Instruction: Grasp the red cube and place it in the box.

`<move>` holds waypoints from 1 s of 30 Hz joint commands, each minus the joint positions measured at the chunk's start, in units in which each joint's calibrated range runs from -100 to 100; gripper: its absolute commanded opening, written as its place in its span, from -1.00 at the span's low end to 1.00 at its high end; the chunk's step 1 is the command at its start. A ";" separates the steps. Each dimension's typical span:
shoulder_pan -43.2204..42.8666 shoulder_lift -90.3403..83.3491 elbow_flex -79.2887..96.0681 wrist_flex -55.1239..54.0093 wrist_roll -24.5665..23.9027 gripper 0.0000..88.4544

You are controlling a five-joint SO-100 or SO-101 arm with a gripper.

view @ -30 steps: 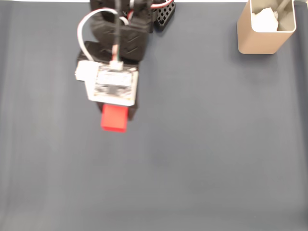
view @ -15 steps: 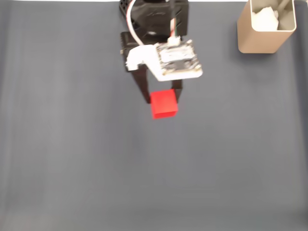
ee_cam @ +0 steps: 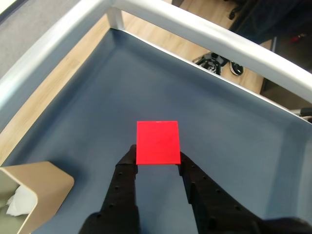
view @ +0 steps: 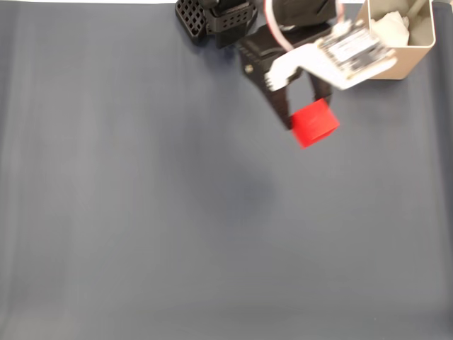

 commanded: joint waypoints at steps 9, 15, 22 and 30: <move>-12.69 -2.82 -1.99 4.12 -1.86 -0.98; -18.59 -2.47 -2.08 4.20 -2.25 -0.99; -24.41 -1.60 -1.81 3.79 -1.32 -1.00; -30.59 -1.26 -1.44 3.71 -0.34 -1.00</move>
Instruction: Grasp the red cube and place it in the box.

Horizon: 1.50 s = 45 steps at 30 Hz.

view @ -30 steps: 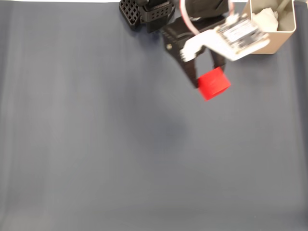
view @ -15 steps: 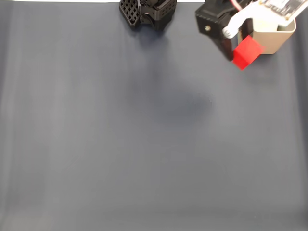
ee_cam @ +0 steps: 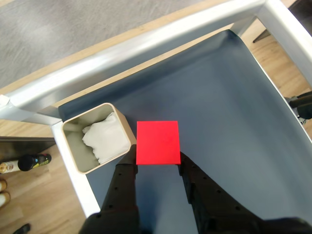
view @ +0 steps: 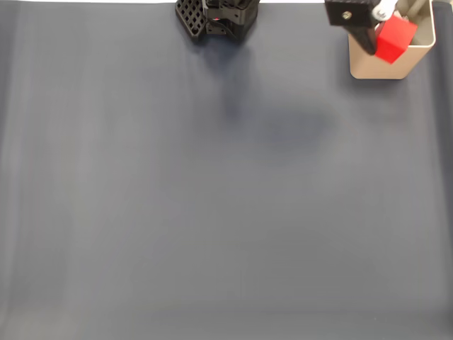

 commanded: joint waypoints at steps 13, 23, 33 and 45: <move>-8.49 1.87 -0.25 -0.92 1.90 -1.00; -13.03 5.76 -0.25 -2.97 2.59 -1.00; -14.59 11.57 -3.17 -5.18 1.95 -1.00; -14.52 14.26 -3.45 -6.99 1.56 -1.00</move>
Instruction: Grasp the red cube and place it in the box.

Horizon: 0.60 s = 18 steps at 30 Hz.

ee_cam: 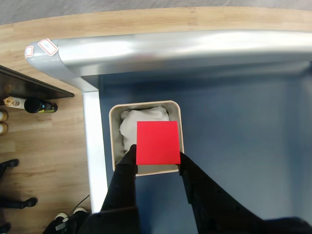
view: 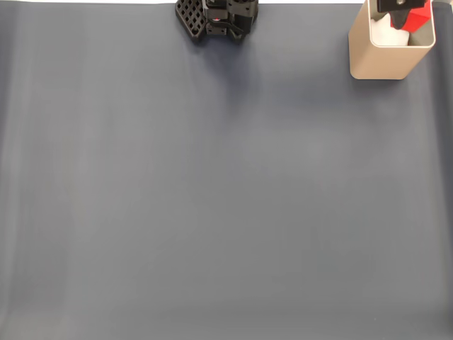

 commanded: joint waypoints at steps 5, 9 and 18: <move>-0.20 0.10 -3.18 -0.86 -0.54 -1.00; -0.84 -0.33 -3.09 -0.86 -0.93 -1.00; -1.91 -2.76 -1.26 -0.78 -1.56 -0.98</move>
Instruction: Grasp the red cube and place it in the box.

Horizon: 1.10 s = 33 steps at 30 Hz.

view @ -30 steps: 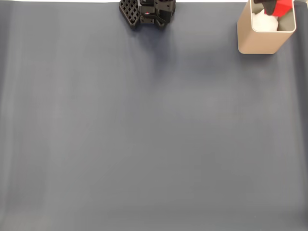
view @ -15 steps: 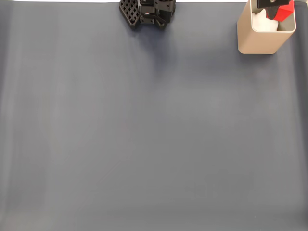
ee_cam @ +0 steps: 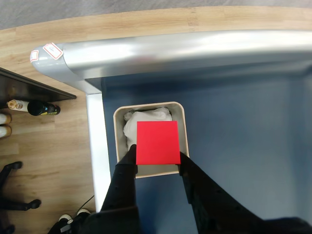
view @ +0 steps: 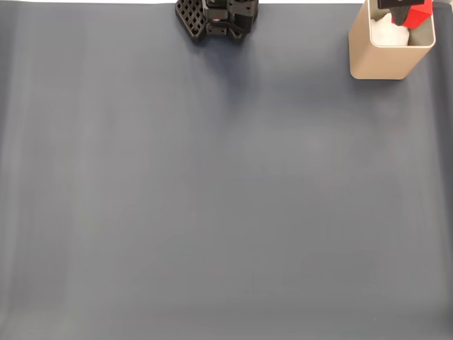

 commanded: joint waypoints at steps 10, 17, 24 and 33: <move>-0.50 -3.19 -1.26 -1.11 -1.66 -0.98; -0.21 -3.36 -1.35 -1.77 -3.32 -0.49; -0.07 -3.62 -0.99 -2.09 -4.10 -0.28; 0.36 -4.66 0.93 -4.22 -3.91 -0.17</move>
